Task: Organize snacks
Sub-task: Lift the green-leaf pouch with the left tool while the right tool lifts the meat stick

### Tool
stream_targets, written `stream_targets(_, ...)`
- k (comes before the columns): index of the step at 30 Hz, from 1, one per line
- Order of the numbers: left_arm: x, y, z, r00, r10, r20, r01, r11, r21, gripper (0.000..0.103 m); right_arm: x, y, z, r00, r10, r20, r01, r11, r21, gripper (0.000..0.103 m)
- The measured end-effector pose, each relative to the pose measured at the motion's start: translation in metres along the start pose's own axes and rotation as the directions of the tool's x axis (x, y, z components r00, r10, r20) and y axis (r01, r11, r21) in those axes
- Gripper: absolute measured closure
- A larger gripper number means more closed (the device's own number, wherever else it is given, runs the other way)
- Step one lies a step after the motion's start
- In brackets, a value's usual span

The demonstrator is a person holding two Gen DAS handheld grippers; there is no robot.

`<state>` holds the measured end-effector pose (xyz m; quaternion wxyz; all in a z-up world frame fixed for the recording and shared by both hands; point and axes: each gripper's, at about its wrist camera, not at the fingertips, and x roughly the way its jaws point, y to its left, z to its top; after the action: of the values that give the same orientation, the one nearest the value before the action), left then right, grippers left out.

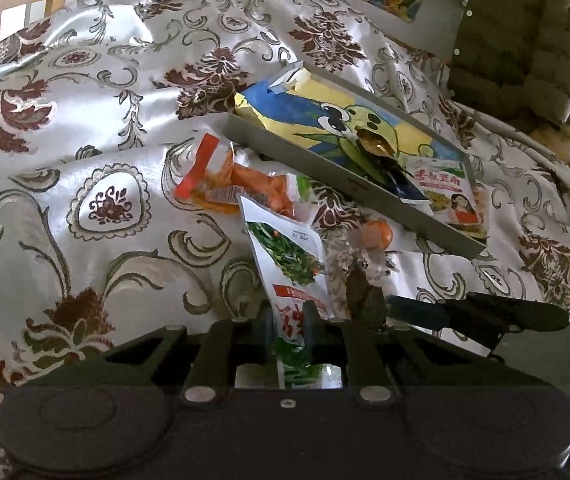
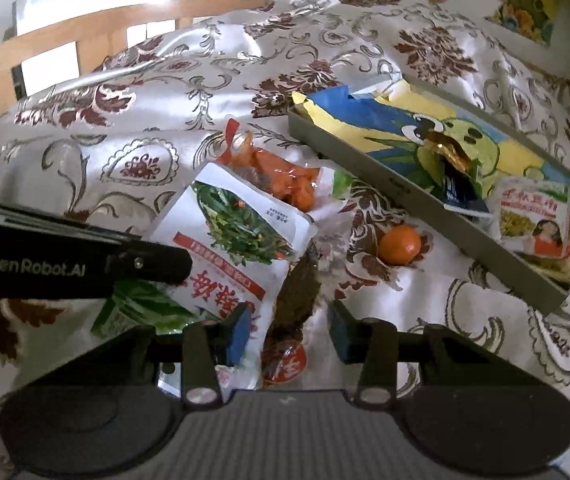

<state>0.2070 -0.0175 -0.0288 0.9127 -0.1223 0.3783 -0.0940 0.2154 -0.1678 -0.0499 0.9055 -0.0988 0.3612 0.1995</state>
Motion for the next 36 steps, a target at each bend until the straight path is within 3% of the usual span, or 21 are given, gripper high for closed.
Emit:
stream_targets(4,0.002,-0.001,0.001,1.000,0.008,0.002,-0.008,1.000,-0.014,0.088,0.003,-0.008,0.000,1.000,0.005,-0.008,-0.004,0.999,0.043,0.058)
stream_targets(12,-0.004,-0.013,0.007,1.000,0.021,0.014,-0.021,1.000,0.003,0.093,-0.004,-0.002,-0.001,0.999,-0.044,0.010,0.044,0.999,-0.009,0.059)
stream_targets(17,-0.007,-0.027,0.009,1.000,0.025,0.018,-0.027,0.998,0.062,0.094,-0.011,-0.007,0.000,0.994,-0.108,0.021,0.109,0.994,-0.023,0.059)
stream_targets(24,0.001,-0.042,0.012,1.000,-0.016,0.014,0.014,0.994,0.107,0.091,-0.007,-0.030,-0.003,0.994,-0.110,-0.002,0.110,0.991,0.080,0.059)
stream_targets(29,0.011,-0.047,0.011,0.998,0.059,-0.014,-0.056,0.988,0.144,0.087,-0.009,-0.040,-0.002,0.995,-0.102,0.013,0.099,0.986,0.131,0.059)
stream_targets(34,0.011,-0.038,0.014,0.998,0.052,-0.029,-0.049,0.994,0.094,0.089,-0.014,-0.043,0.001,0.995,-0.092,0.046,0.085,0.986,0.144,0.059)
stream_targets(36,0.008,-0.034,0.015,0.999,0.036,-0.025,-0.035,0.999,0.025,0.091,-0.018,-0.043,0.003,0.994,-0.085,0.067,0.074,0.986,0.150,0.059)
